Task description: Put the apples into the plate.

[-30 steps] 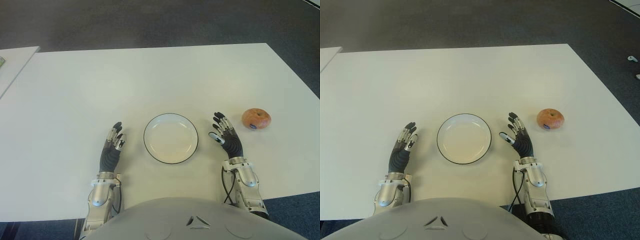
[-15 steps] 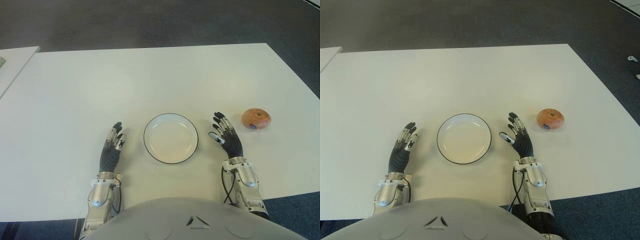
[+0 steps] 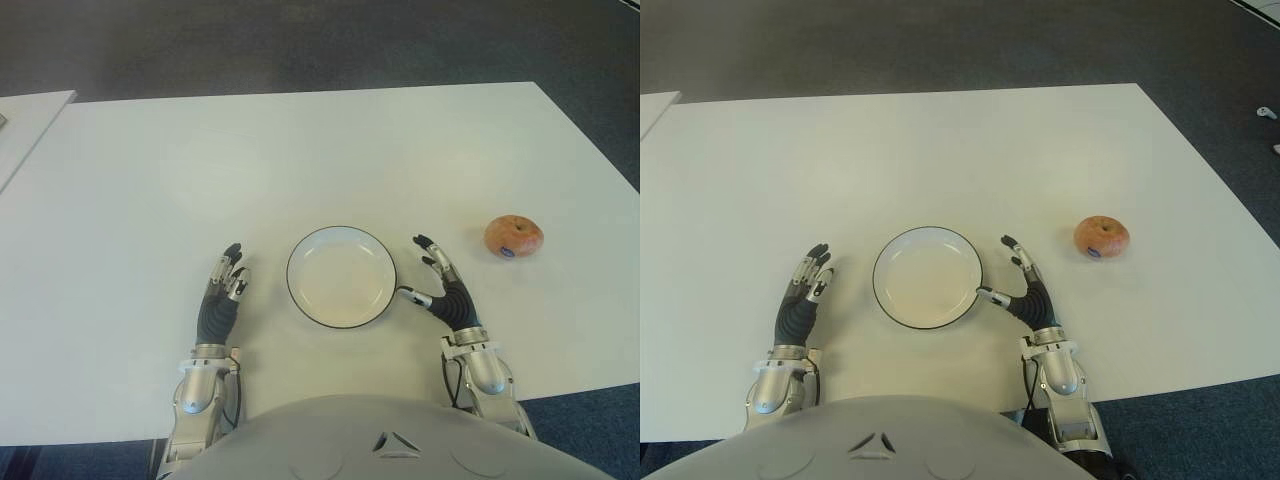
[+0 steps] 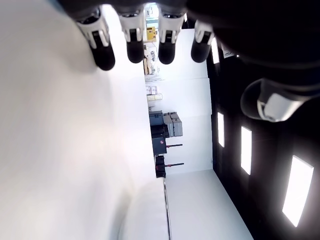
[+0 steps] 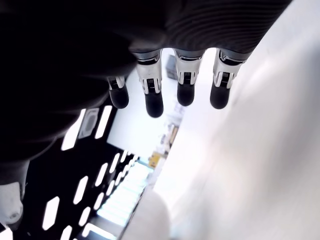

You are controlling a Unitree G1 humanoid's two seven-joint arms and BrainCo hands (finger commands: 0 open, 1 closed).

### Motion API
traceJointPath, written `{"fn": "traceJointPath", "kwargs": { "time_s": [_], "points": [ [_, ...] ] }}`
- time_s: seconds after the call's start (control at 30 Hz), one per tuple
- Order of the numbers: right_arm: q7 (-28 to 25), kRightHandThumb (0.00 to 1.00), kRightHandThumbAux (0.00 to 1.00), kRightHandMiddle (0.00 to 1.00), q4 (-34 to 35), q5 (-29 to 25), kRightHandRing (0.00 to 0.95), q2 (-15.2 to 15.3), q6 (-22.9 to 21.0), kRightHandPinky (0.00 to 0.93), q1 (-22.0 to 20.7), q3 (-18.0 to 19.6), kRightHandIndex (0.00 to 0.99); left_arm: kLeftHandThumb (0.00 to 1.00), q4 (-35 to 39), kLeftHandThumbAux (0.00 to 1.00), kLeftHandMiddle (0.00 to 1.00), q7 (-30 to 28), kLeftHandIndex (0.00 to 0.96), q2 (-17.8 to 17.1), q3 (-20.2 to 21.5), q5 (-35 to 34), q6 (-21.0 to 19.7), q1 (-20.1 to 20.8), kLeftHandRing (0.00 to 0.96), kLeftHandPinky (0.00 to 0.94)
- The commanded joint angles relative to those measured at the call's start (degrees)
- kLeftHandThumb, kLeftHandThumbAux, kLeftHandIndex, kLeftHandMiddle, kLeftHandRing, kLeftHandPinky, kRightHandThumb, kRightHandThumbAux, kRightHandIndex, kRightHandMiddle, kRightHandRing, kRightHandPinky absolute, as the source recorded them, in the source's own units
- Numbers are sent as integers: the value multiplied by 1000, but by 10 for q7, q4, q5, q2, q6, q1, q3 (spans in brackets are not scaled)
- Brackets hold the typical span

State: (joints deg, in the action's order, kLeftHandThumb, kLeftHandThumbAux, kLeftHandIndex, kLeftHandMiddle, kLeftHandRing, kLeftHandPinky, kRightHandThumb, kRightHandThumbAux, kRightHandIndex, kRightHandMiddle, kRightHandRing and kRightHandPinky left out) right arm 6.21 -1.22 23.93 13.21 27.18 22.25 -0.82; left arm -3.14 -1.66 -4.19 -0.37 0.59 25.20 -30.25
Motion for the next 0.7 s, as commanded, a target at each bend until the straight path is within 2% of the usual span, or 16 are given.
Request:
{"fn": "traceJointPath", "kwargs": {
  "time_s": [0.03, 0.27, 0.7],
  "points": [
    [159, 200, 459, 20, 54, 295, 0, 124, 27, 0, -42, 2, 0, 35, -73, 371, 0, -18, 0, -11, 3, -2, -54, -12, 0, 0],
    [181, 237, 368, 4, 79, 373, 0, 162, -46, 0, -71, 2, 2, 39, -86, 370, 0, -23, 0, -12, 2, -6, -42, -3, 0, 0],
    [158, 237, 274, 0, 55, 402, 0, 203, -118, 0, -120, -14, 0, 48, -109, 372, 0, -34, 0, -18, 5, -13, -22, 6, 0, 0]
  ]
}}
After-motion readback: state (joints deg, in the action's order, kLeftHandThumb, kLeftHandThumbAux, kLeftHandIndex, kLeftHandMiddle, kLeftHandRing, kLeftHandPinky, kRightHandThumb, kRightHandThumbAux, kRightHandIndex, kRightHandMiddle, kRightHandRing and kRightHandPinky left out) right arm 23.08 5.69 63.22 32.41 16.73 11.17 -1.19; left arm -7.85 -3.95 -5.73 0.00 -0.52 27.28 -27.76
